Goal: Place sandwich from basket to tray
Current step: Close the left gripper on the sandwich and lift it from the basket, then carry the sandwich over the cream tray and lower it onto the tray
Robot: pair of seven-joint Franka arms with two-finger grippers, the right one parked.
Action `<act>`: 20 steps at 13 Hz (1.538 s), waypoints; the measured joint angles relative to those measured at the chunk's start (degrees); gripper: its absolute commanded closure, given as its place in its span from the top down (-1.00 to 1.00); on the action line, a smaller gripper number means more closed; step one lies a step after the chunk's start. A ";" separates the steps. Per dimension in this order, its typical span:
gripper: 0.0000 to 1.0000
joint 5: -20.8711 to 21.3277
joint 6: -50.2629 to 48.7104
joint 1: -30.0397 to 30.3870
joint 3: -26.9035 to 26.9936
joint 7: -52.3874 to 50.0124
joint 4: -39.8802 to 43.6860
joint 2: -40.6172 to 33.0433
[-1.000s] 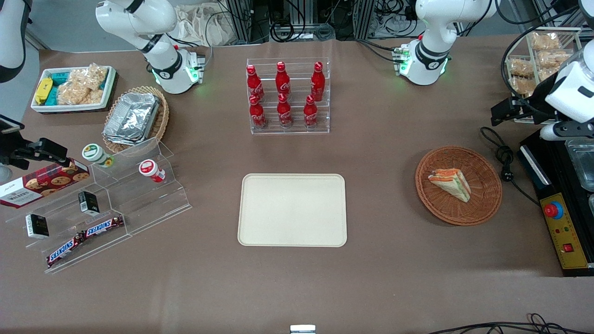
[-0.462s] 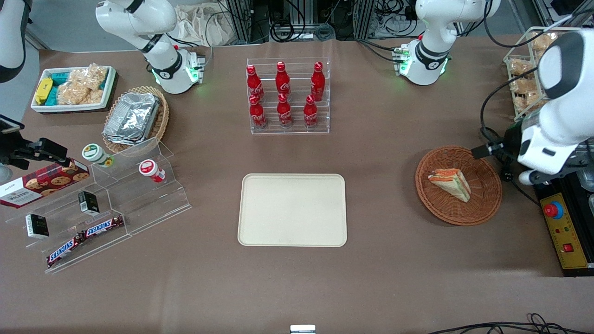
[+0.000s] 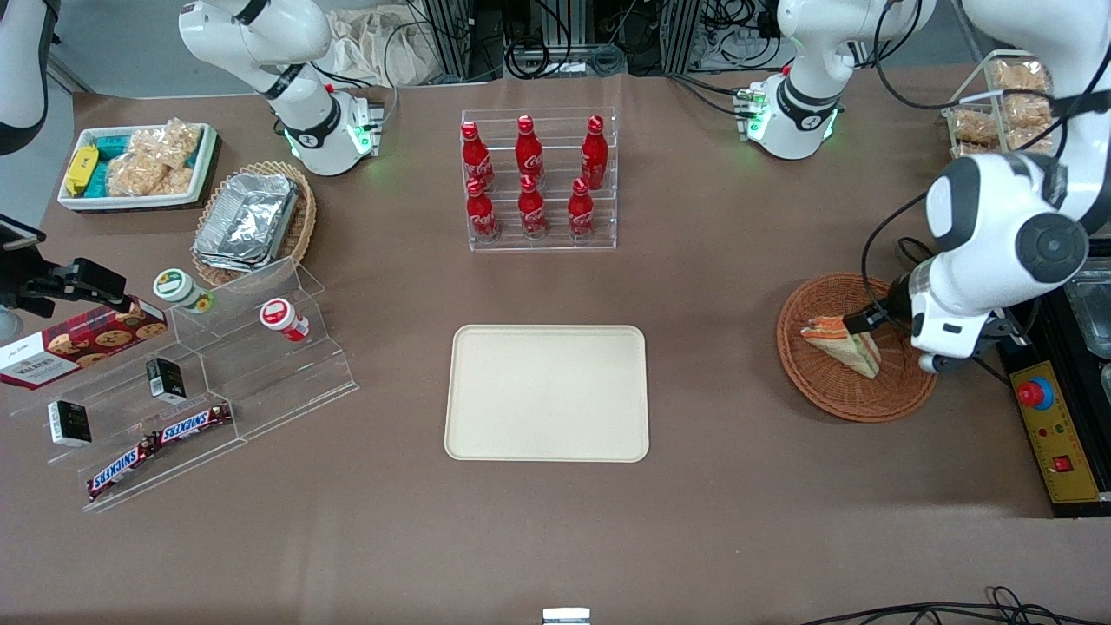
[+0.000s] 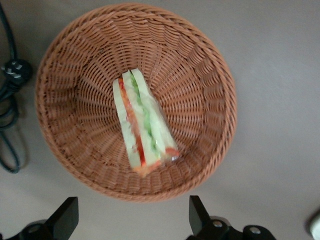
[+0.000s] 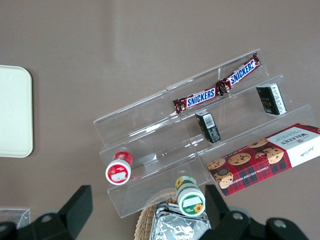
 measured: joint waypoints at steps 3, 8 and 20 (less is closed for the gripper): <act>0.99 -1.24 7.45 0.53 0.03 -4.09 -0.45 6.97; -0.06 -1.84 14.12 1.98 0.07 -4.84 -2.80 10.30; -1.00 -1.82 -8.89 -2.67 -6.19 -1.54 14.61 4.75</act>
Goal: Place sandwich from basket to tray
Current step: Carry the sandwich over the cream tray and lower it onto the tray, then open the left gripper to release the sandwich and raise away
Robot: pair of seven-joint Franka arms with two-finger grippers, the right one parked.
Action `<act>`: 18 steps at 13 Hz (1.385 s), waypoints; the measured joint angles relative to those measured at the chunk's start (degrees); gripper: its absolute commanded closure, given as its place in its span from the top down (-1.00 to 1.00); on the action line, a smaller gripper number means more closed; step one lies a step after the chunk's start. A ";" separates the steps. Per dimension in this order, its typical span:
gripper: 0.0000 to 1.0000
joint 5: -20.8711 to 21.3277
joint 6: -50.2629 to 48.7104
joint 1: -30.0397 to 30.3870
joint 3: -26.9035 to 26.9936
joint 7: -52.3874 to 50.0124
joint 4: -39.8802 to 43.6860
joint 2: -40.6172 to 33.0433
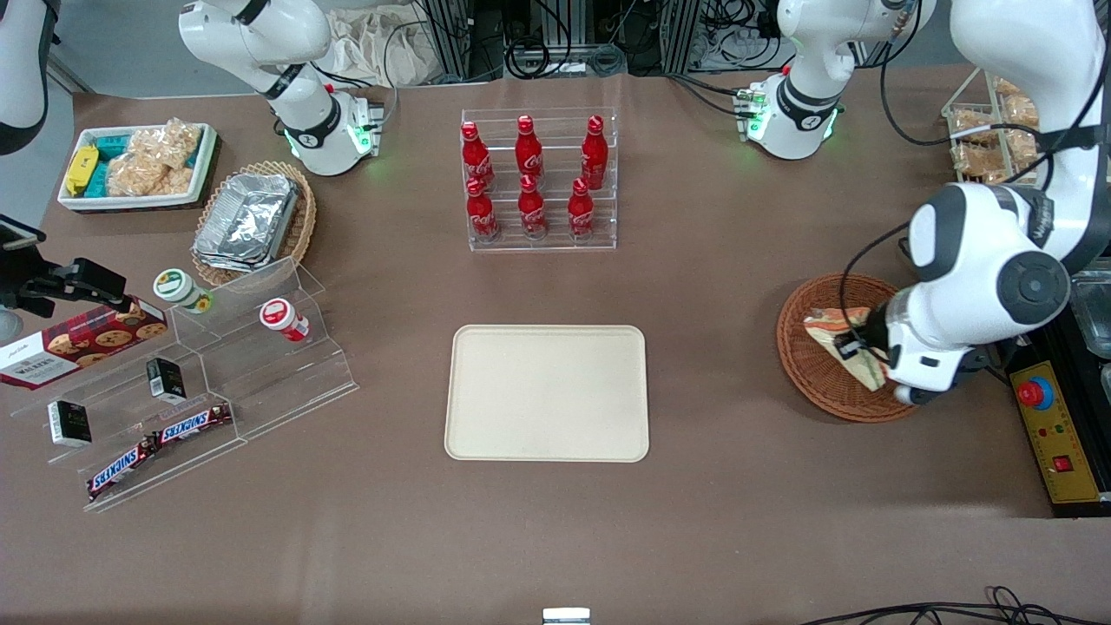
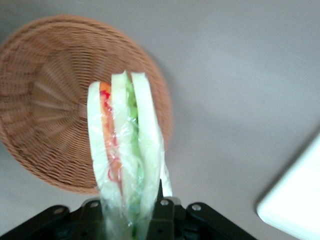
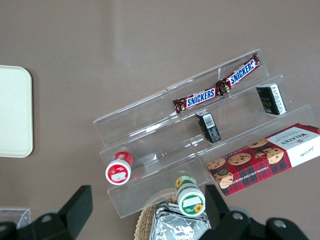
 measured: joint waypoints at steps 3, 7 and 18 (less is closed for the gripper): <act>-1.00 -0.04 3.76 -8.21 -3.03 -0.52 0.78 2.21; -1.00 0.02 20.02 -19.10 -3.21 -0.59 0.69 11.32; 0.98 5.45 34.10 -23.68 -2.50 -2.73 7.22 21.26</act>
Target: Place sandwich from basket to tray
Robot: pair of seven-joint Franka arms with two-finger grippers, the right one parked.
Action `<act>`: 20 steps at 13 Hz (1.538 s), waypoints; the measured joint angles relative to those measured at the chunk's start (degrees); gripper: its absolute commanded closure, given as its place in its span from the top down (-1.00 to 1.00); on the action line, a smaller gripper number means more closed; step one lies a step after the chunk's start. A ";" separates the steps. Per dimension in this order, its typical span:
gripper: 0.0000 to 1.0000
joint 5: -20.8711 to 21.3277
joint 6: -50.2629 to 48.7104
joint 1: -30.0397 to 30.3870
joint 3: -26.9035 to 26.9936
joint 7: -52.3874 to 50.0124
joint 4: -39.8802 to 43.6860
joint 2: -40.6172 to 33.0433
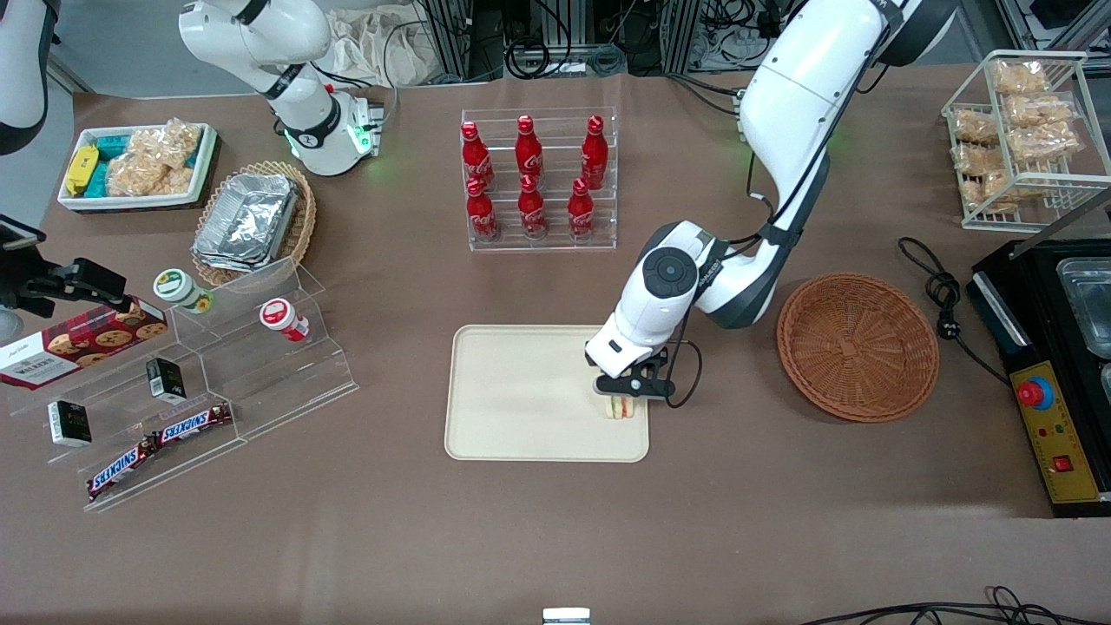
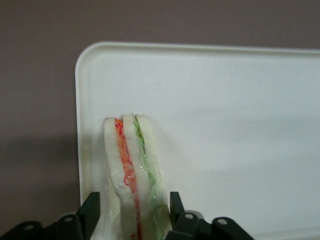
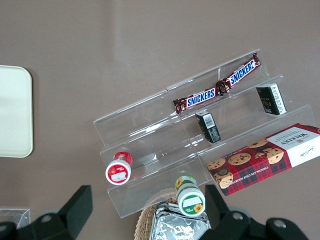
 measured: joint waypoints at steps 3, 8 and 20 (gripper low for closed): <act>0.98 0.00 -6.85 2.18 0.40 -2.64 1.20 -6.88; 0.98 -0.08 -24.31 7.83 0.55 -2.45 1.28 -20.19; 0.98 -4.81 -61.75 26.33 0.86 23.83 4.53 -38.70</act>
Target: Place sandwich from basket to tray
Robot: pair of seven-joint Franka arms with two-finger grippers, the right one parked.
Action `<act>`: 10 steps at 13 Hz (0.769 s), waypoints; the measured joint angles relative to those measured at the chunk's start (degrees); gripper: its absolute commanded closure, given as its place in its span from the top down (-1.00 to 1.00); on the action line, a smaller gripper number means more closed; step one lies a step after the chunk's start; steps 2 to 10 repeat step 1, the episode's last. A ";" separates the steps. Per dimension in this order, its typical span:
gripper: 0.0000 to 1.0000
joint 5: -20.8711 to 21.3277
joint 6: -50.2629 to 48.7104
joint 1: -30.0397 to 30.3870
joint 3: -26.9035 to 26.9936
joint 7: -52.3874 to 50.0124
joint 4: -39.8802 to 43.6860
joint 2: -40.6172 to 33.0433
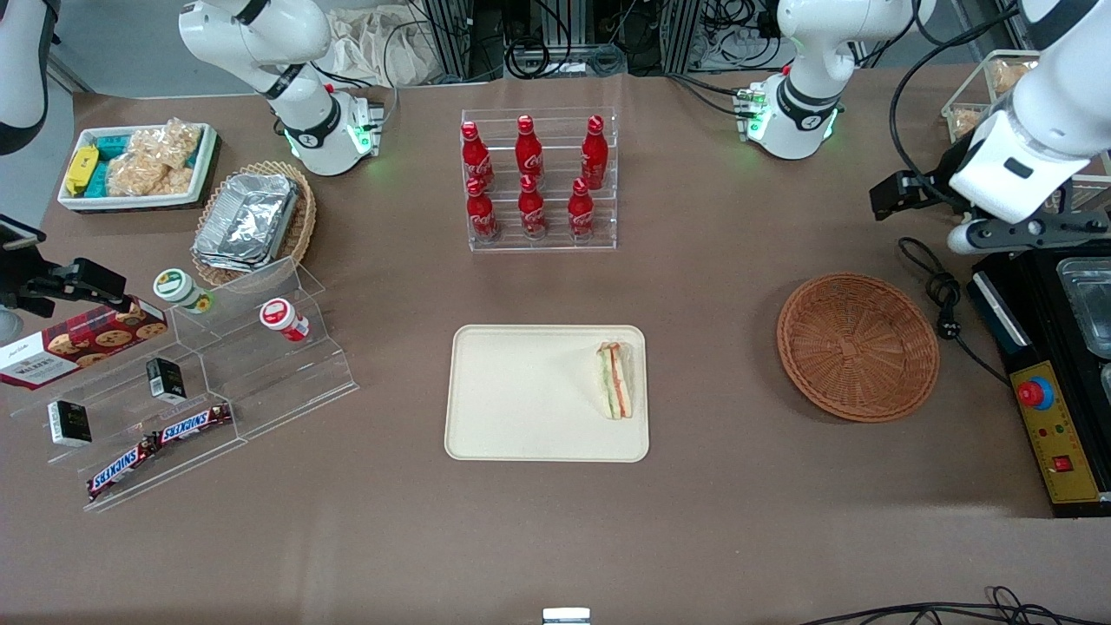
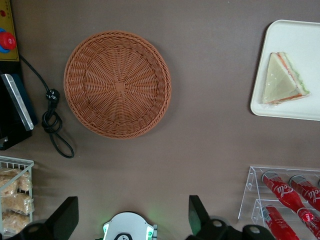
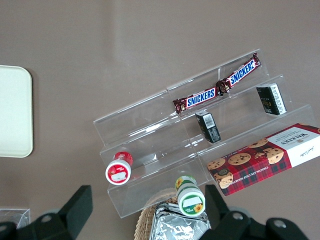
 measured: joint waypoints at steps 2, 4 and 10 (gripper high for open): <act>0.98 0.00 0.00 0.00 -0.20 0.00 -0.01 0.10; 0.98 0.00 0.00 0.00 -0.20 0.00 -0.01 0.10; 0.98 0.00 0.00 0.00 -0.20 0.00 -0.01 0.10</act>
